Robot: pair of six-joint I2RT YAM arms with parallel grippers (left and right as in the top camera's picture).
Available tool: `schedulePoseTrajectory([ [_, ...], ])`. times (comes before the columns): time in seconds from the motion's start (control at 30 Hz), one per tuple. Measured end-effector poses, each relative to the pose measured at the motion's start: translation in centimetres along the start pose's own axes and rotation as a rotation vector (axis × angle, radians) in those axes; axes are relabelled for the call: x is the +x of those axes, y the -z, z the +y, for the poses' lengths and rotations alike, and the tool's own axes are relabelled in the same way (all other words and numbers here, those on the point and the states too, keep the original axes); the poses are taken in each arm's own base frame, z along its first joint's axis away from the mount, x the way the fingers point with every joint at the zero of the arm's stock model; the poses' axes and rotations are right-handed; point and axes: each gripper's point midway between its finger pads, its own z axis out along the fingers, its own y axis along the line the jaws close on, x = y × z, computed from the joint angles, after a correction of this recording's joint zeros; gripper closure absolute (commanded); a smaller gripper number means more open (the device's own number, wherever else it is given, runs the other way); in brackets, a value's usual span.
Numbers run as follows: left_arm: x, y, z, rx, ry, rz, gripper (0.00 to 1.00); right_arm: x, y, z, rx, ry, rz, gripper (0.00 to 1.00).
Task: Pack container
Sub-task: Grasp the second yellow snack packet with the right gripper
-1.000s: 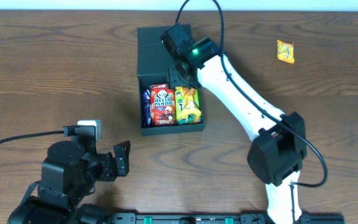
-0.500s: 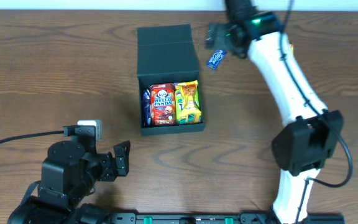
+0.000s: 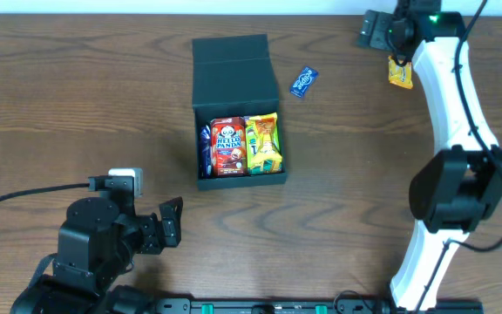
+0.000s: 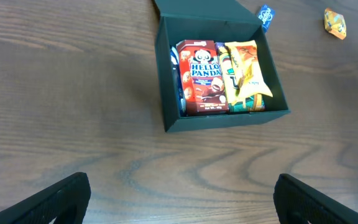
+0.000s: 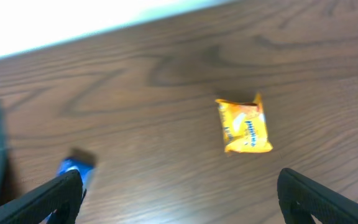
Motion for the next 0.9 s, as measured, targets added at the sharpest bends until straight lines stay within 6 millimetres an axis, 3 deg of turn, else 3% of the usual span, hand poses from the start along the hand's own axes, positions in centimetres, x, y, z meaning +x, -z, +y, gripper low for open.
schedulePoseTrajectory([
  [0.17, 0.0, 0.0, 0.0, 0.0, 0.0, 0.0, 0.05, 1.7, -5.4, -3.4, 0.053, -0.008, 0.069, 0.01],
  [0.4, 0.0, 0.0, 0.0, 0.0, 0.0, 0.0, 0.05, 3.5, -9.7, -6.6, 0.093, -0.013, 0.118, 0.01],
  [0.7, 0.0, 0.0, 0.0, 0.0, 0.0, 0.0, 0.05, 3.9, -13.4, -6.7, 0.084, 0.029, 0.095, 0.06],
  [0.9, 0.0, 0.0, 0.0, 0.0, 0.0, 0.0, 0.05, 4.5, -14.5, -6.7, 0.082, 0.041, 0.101, 0.09],
])
